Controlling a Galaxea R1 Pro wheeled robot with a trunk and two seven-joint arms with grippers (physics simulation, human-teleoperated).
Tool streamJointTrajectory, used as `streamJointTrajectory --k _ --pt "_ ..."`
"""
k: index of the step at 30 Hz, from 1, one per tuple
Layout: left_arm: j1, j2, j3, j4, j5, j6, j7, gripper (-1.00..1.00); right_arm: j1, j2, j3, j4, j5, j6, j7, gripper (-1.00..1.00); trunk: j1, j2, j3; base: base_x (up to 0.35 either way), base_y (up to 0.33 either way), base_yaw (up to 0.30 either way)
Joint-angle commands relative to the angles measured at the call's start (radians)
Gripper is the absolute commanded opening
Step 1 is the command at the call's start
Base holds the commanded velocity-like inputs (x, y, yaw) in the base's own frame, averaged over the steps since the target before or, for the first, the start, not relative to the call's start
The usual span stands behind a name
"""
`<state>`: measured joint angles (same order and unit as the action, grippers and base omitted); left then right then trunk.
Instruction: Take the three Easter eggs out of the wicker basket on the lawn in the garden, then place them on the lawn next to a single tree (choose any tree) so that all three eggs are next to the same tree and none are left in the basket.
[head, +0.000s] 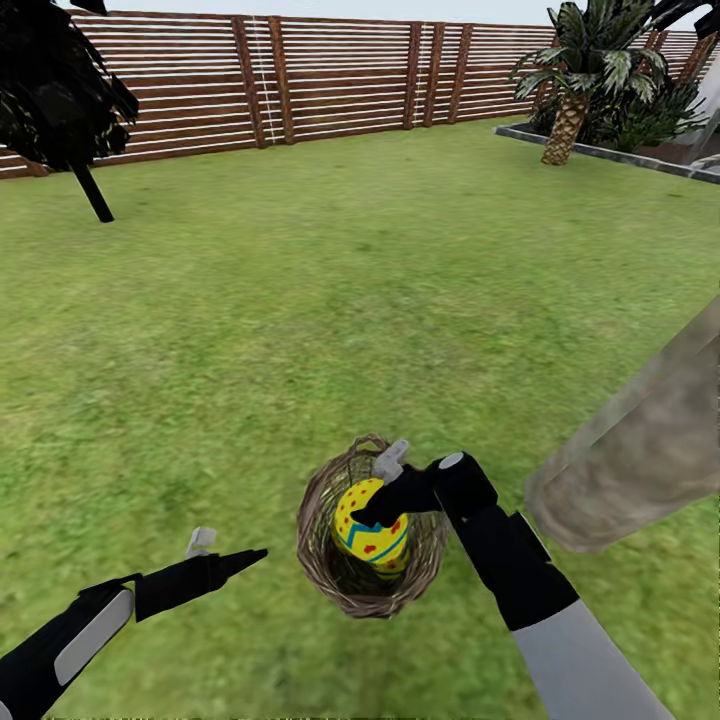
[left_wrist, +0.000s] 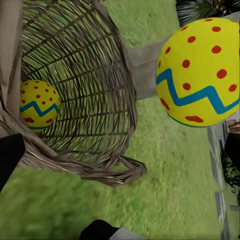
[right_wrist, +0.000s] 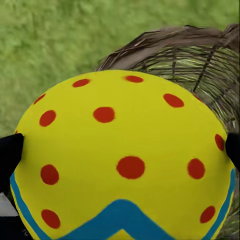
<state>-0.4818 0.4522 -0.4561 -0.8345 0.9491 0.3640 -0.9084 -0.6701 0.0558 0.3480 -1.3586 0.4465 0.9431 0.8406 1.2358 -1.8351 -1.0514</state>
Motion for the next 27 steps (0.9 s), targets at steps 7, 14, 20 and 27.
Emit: streamJointTrajectory --k 7,14,20,27 --pt "0.0 0.003 0.002 0.002 0.002 0.001 0.0 1.0 -0.003 -0.001 -0.178 -0.005 -0.014 0.02 0.209 -1.0 -0.027 0.049 0.022 -0.136 0.0 0.0" --pt "0.0 0.002 0.002 0.001 0.002 0.0 0.0 1.0 -0.007 -0.002 -0.305 -0.005 -0.162 0.024 0.293 -1.0 -0.054 0.098 0.044 -0.302 0.0 0.0" --pt "0.0 0.003 0.003 0.001 0.003 0.0 -0.005 1.0 -0.009 -0.001 -0.329 -0.004 -0.421 0.024 0.292 -1.0 -0.077 0.14 0.063 -0.09 0.0 0.0" --pt "0.0 0.004 0.004 0.001 0.003 0.0 -0.006 1.0 -0.009 0.008 -0.455 0.005 -0.477 0.025 0.293 -1.0 -0.104 0.189 0.085 -0.124 0.0 0.0"
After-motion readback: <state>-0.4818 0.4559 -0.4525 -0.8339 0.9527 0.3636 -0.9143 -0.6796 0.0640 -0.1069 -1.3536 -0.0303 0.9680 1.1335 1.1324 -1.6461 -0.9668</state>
